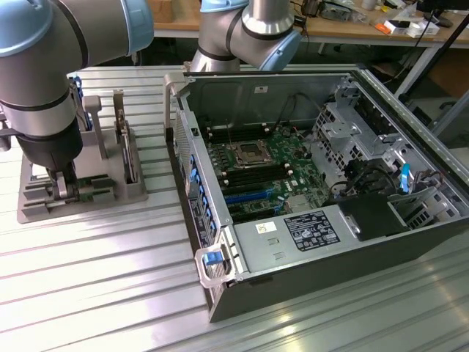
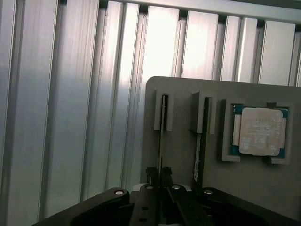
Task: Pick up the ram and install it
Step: 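Pick up the ram and move it above insertion slot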
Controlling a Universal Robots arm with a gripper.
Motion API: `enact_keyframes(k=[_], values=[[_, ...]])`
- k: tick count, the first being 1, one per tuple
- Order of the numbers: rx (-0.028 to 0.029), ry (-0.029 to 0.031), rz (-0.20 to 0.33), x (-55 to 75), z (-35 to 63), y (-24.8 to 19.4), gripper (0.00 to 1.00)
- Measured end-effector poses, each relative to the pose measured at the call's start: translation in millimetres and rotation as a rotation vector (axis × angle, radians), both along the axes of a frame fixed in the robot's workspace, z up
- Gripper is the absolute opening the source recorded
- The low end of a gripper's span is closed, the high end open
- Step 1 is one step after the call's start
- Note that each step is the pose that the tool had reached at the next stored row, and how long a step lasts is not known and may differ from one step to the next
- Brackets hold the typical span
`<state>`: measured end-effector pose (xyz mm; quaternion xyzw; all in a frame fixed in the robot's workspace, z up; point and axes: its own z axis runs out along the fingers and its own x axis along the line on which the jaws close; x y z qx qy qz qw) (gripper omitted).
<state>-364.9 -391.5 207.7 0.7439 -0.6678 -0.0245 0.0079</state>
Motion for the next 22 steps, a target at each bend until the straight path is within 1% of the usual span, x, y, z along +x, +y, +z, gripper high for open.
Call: enact_keyframes(k=[5,6,8,9,10,11,13,15,16,17,18,19,20,22], values=[[0.0005,-0.0002,0.0,0.1,21.6,0.0,0.13],[0.0004,-0.0001,0.0,0.1,24.5,0.0,0.13],[0.0004,-0.0001,0.0,0.1,35.0,0.0,0.13],[0.0004,-0.0002,0.0,0.2,46.3,0.1,0.13],[0.0004,-0.0001,0.0,0.2,53.4,0.1,0.13],[0.0004,-0.0001,0.0,0.2,63.8,0.2,0.13],[0.0003,0.0,0.0,0.2,89.4,0.3,0.13],[0.0003,0.0001,0.0,0.2,100.8,0.4,0.13],[0.0003,0.0,0.0,0.2,109.1,0.4,0.13],[0.0005,-0.0002,0.0,0.2,117.7,0.4,0.13],[0.0004,-0.0001,0.0,0.2,129.5,0.5,0.13],[0.0004,-0.0001,0.0,0.2,139.3,0.5,0.13],[0.0003,0.0,0.0,0.2,147.5,0.5,0.13],[0.0004,-0.0001,0.0,0.2,157.3,0.5,0.13]])
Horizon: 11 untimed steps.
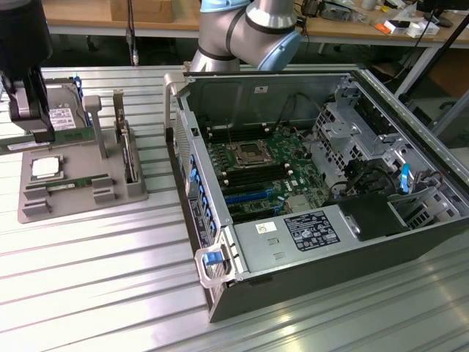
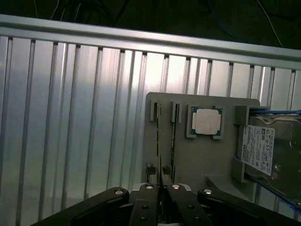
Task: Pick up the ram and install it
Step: 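Pick up the ram and move it above insertion slot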
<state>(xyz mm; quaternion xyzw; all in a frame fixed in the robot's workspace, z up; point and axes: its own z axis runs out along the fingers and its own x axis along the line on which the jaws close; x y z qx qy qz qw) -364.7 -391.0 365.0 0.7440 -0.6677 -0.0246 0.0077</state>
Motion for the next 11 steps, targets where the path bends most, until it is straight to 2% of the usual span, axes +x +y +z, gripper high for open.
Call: enact_keyframes(k=[1,3,4,6,10,11], values=[[0.0,0.0,0.0,0.0,8.9,0.0,0.13],[0.0001,-0.0001,0.0,0.0,19.6,0.0,0.13],[0.0001,-0.0001,0.0,0.0,32.4,0.0,0.13],[0.0,0.0001,0.0,0.0,47.2,0.0,0.13],[0.0,0.0002,0.0,0.4,47.6,0.1,0.13],[-0.0002,0.0002,0.0,4.1,47.6,0.1,0.13]])
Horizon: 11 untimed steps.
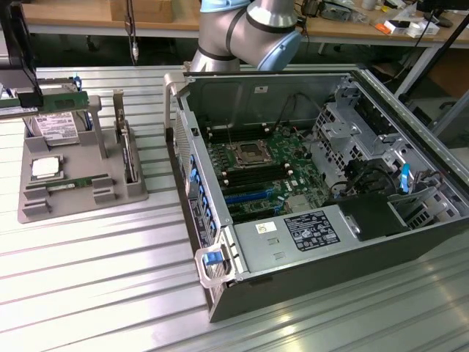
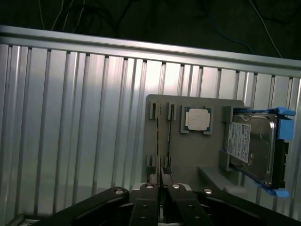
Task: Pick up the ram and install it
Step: 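Pick up the ram and move it above insertion slot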
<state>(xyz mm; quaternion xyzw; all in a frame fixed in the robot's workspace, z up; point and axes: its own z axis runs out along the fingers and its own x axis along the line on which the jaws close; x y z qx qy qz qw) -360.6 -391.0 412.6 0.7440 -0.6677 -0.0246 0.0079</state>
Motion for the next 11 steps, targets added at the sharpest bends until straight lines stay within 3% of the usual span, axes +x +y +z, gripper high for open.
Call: enact_keyframes(k=[6,11], values=[[-0.0042,-0.0003,0.0,36.6,-0.4,0.0,0.13],[-0.0082,-0.0001,0.0,83.7,-0.5,0.0,0.13]])
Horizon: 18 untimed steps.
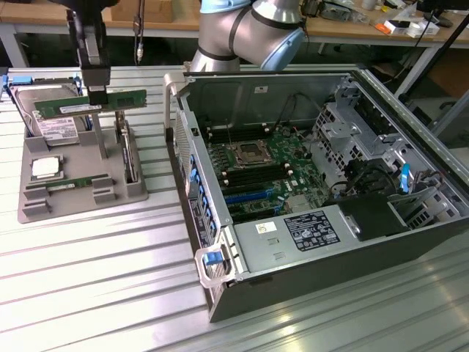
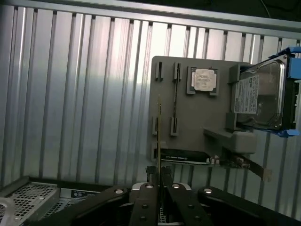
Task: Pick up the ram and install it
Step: 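Pick up the ram and move it above insertion slot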
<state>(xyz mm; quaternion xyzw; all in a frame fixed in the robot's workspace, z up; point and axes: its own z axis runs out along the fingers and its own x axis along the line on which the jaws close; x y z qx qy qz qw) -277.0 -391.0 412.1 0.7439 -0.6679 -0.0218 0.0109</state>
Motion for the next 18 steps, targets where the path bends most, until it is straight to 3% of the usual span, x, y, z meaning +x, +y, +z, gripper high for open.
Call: enact_keyframes(k=[3,10,16,18], values=[[-0.0005,-0.0001,0.0,35.8,-0.1,0.0,0.13],[-0.0007,0.0005,0.0,104.8,-0.1,0.0,0.13],[-0.0007,0.0005,-0.055,126.5,-1.4,0.0,0.13],[-0.0007,0.0005,-0.055,144.4,-1.7,0.0,0.13]])
